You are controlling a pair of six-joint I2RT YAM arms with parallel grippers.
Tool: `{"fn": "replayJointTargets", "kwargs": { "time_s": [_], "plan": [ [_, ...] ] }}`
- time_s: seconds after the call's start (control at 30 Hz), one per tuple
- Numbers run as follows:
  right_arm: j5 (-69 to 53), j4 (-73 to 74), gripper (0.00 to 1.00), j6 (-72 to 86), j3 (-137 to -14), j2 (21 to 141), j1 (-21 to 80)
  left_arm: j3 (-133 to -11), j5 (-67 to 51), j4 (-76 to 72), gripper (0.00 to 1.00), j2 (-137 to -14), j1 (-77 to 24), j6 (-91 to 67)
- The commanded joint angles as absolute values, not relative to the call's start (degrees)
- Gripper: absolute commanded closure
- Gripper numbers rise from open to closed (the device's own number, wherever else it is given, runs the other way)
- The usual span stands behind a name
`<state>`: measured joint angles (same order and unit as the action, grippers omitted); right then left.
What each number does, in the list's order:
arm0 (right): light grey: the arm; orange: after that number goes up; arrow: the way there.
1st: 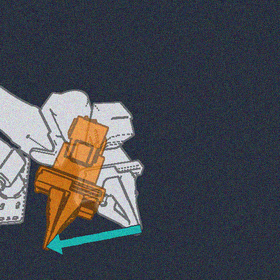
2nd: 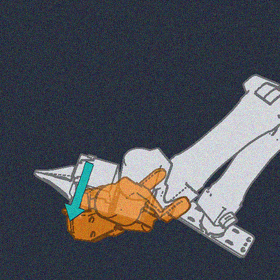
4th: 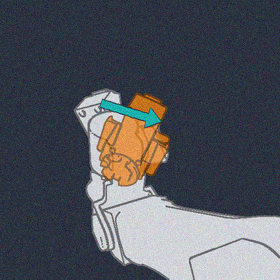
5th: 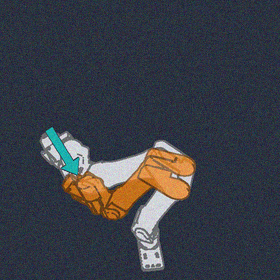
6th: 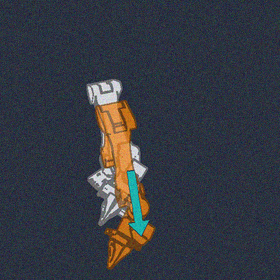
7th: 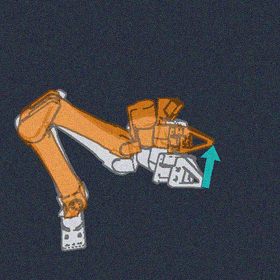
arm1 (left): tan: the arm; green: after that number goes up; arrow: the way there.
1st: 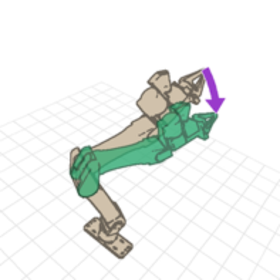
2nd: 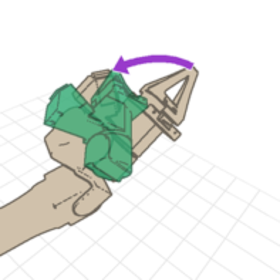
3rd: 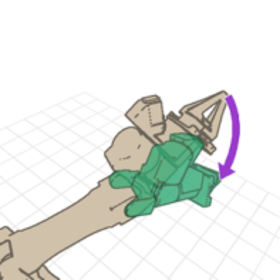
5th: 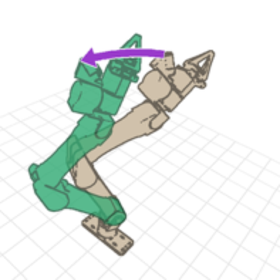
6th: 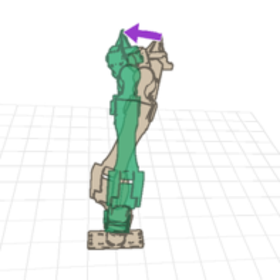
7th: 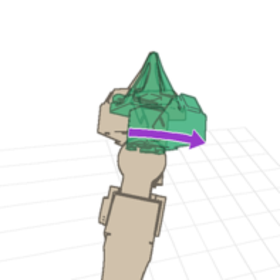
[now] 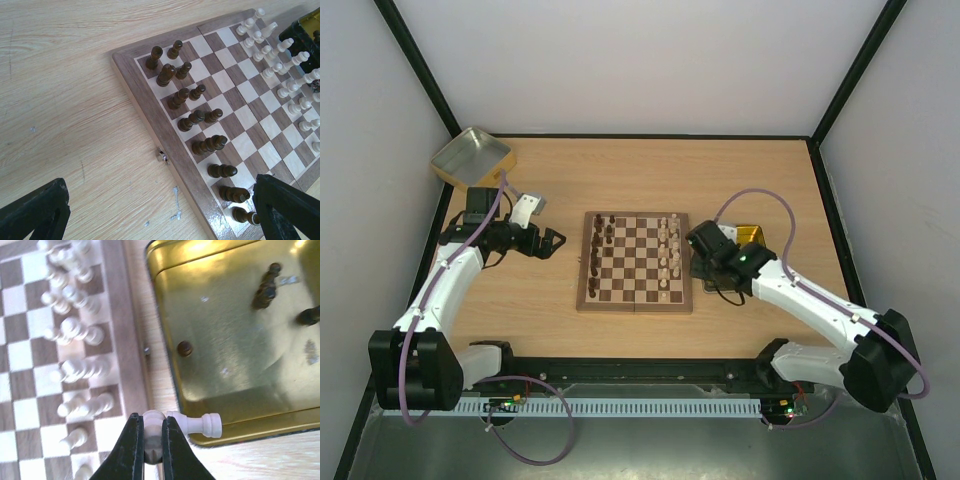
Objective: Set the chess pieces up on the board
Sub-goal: Pick up the chess piece from the storage box.
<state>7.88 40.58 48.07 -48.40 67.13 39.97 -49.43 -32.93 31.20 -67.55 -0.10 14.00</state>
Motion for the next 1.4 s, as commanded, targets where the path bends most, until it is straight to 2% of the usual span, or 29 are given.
{"fn": "replayJointTargets", "kwargs": {
  "time_s": [0.0, 0.5, 0.63, 0.77, 1.03, 1.1, 1.37],
  "plan": [
    [8.30, 42.04, 0.98, 52.72, -48.04, 66.41, 45.31, -48.87, -33.00, 31.85, 0.01, -67.50, -0.26, 14.33],
    [13.20, 44.80, 0.98, 61.88, -49.59, 68.79, 61.24, -48.93, -33.12, 32.16, 0.01, -67.20, -0.25, 14.41],
    [15.70, 47.05, 0.98, 63.06, -56.71, 72.58, 66.50, -48.98, -33.24, 32.14, 0.01, -66.85, -0.25, 14.41],
    [15.76, 45.43, 0.98, 60.38, -66.08, 76.38, 67.32, -49.76, -34.79, 33.32, 0.01, -66.24, -0.18, 15.21],
    [13.96, 41.48, 0.98, 53.98, -83.96, 85.03, 66.64, -53.16, -47.28, 40.46, 0.01, -66.81, 1.57, 20.88],
    [11.58, 39.80, 0.98, 53.33, -86.53, 86.19, 65.66, -54.23, -51.92, 43.15, 0.08, -67.09, 2.70, 23.38],
    [1.30, 31.37, 0.98, 54.19, -89.22, 86.30, 61.42, -59.79, -62.64, 56.12, 0.50, -68.56, 4.22, 36.16]
  ]
}}
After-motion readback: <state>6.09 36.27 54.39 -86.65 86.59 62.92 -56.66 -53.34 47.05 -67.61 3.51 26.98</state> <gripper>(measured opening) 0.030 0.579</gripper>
